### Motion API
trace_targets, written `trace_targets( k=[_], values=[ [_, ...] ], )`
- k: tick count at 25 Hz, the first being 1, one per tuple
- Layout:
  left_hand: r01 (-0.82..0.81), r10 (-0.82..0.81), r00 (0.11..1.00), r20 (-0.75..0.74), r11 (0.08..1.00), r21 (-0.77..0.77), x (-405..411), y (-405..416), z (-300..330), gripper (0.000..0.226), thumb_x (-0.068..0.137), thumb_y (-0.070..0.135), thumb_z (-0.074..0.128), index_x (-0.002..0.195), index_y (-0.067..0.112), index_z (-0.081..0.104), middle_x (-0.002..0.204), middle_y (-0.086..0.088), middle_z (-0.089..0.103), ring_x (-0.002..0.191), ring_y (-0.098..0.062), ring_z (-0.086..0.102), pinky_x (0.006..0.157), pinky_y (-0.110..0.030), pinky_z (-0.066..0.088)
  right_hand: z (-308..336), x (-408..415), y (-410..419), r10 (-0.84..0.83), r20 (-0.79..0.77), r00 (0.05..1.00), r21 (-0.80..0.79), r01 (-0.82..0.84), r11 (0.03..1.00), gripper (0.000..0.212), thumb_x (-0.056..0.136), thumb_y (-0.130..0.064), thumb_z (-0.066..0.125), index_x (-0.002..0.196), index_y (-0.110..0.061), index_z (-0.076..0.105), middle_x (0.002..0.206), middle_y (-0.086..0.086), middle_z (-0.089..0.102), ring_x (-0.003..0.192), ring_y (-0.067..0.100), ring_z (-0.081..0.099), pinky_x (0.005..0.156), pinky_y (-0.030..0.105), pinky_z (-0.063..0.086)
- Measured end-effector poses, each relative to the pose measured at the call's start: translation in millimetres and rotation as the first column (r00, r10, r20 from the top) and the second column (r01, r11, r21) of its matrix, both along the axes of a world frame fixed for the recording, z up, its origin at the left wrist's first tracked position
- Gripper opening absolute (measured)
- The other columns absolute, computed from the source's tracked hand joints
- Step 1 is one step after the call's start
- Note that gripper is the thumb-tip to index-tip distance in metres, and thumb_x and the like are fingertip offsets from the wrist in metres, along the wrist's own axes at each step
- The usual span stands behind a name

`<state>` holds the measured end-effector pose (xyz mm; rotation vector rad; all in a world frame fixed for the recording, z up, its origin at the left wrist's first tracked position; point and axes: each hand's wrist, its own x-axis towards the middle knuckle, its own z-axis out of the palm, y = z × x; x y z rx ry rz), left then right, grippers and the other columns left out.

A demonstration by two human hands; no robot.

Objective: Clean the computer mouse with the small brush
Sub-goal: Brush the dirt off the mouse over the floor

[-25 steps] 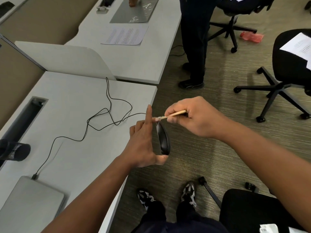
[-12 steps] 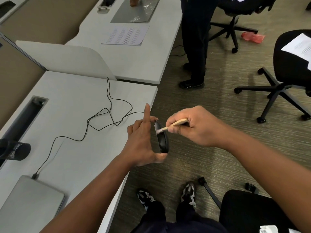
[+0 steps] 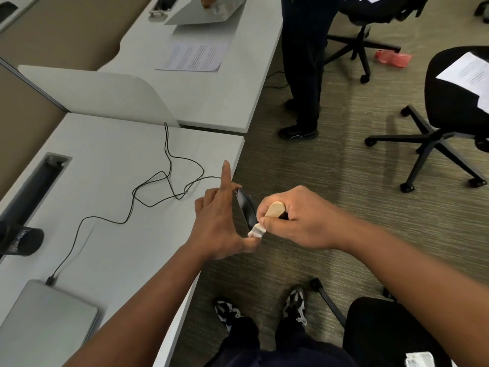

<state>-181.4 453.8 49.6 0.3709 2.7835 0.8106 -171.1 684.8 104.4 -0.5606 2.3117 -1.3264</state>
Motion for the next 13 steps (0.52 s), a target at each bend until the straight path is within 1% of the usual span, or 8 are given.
trace_targets(
  k=[4, 8, 10, 11, 13],
  values=[
    [-0.006, 0.006, 1.0, -0.005, 1.0, 0.013, 1, -1, -2, 0.164, 0.051, 0.068, 0.083, 0.157, 0.049, -0.04, 0.154, 0.001, 0.055, 0.143, -0.024, 0.042, 0.108, -0.04, 0.02, 5, 0, 2, -0.008, -0.028, 1.0, -0.013, 0.007, 1.0, 0.014, 0.101, -0.026, 0.066, 0.09, -0.029, 0.074, 0.068, -0.019, 0.066, 0.059, -0.001, 0.057, 0.056, 0.016, 0.045],
    [-0.005, 0.005, 1.0, 0.0, 1.0, 0.024, 4, 0, -1, 0.165, 0.049, 0.068, 0.084, 0.158, 0.05, -0.039, 0.152, 0.002, 0.056, 0.141, -0.023, 0.043, 0.107, -0.04, 0.022, 6, -2, 10, 0.045, 0.012, 0.999, 0.039, -0.046, 0.998, 0.016, 0.099, -0.026, 0.066, 0.085, -0.032, 0.072, 0.065, -0.02, 0.064, 0.054, -0.001, 0.052, 0.052, 0.017, 0.043],
    [-0.007, 0.006, 1.0, 0.012, 0.999, 0.033, 5, -1, 0, 0.165, 0.05, 0.069, 0.084, 0.157, 0.051, -0.04, 0.153, 0.003, 0.054, 0.141, -0.022, 0.043, 0.107, -0.04, 0.022, 5, -6, 19, -0.009, -0.022, 1.0, 0.065, 0.011, 0.998, 0.017, 0.098, -0.025, 0.065, 0.084, -0.032, 0.071, 0.067, -0.016, 0.066, 0.053, -0.001, 0.052, 0.052, 0.016, 0.044],
    [-0.003, 0.002, 1.0, 0.021, 0.999, 0.04, 5, -1, 0, 0.164, 0.051, 0.068, 0.084, 0.156, 0.052, -0.04, 0.154, 0.002, 0.053, 0.141, -0.021, 0.042, 0.108, -0.04, 0.022, 4, -8, 22, -0.059, -0.051, 0.997, 0.049, 0.061, 0.997, 0.016, 0.099, -0.026, 0.066, 0.086, -0.033, 0.071, 0.069, -0.015, 0.067, 0.054, -0.001, 0.053, 0.051, 0.016, 0.043],
    [0.014, -0.016, 0.999, 0.043, 0.999, 0.051, 6, -2, -1, 0.163, 0.053, 0.067, 0.086, 0.156, 0.052, -0.041, 0.157, 0.002, 0.05, 0.142, -0.021, 0.039, 0.11, -0.04, 0.021, 4, -12, 23, -0.163, -0.089, 0.983, -0.043, 0.159, 0.986, 0.01, 0.1, -0.03, 0.068, 0.093, -0.036, 0.073, 0.073, -0.01, 0.071, 0.058, 0.002, 0.057, 0.052, 0.019, 0.045]
  ],
)
